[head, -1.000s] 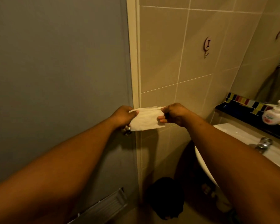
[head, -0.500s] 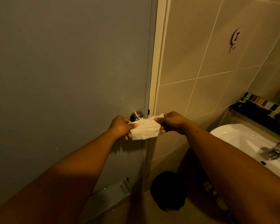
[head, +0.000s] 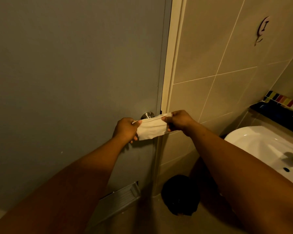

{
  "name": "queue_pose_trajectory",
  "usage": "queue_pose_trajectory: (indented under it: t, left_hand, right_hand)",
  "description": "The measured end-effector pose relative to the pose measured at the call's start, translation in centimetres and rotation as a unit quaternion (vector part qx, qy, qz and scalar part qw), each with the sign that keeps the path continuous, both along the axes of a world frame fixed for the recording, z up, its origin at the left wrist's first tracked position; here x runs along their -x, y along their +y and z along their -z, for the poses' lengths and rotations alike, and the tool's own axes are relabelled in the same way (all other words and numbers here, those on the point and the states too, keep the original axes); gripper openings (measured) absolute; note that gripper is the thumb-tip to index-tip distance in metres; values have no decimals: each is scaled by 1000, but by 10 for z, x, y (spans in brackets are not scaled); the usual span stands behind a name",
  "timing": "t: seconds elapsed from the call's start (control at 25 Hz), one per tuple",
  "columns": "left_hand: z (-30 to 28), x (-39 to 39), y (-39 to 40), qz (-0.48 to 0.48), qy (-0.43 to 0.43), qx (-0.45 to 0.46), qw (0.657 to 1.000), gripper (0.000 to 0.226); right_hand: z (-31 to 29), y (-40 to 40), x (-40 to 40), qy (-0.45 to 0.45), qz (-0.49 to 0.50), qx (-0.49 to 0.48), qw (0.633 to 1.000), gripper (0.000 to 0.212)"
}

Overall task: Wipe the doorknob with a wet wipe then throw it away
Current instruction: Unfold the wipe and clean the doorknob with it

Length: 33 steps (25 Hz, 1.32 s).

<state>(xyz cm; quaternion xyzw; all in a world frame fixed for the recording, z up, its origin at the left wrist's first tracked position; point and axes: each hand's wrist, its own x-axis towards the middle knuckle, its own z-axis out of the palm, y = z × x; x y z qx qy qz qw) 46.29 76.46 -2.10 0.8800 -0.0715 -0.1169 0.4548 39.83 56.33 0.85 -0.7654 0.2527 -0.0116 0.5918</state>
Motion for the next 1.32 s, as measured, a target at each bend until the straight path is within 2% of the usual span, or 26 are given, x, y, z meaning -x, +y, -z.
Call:
queue_pose_trajectory:
  t: [0.16,0.28,0.4,0.44,0.56,0.64,0.72,0.84,1.04,1.2,1.32]
  left_hand:
    - [6,-4,-7,-79,-10,8,997,37]
    - [14,4,-17,-103,-20,48,993,19]
    - [17,9,-23,-93,-93,55,990,26]
    - [19,12,-22,-78,-117,41,989,24]
    - [29,10,-28,-33,-142,11,989,8]
    - [34,8,-22,-13,-158,24,987,5]
    - [36,4,-20,7,-168,31,985,13]
    - [37,5,-21,18,-165,10,986,27]
    - [36,1,-25,20,-95,5,995,31]
    - [25,-2,-23,47,-109,-37,992,30]
    - [9,-3,-15,57,-182,-79,979,29]
  right_hand:
    - [13,13,-17,7,86,-28,996,38]
    - [25,19,-19,17,129,-36,991,35]
    - [25,28,-16,-34,156,-26,987,20]
    - [26,31,-16,-56,164,-10,985,22]
    - [37,28,-20,-82,136,32,987,21]
    - [42,31,-19,-103,98,37,989,15]
    - [42,33,-17,-119,64,30,990,12]
    - [42,35,-14,-112,26,45,992,26]
    - [41,38,-10,-99,-26,20,995,42]
    - [48,40,-16,-184,20,130,974,25]
    - [53,38,-17,-184,13,203,962,24]
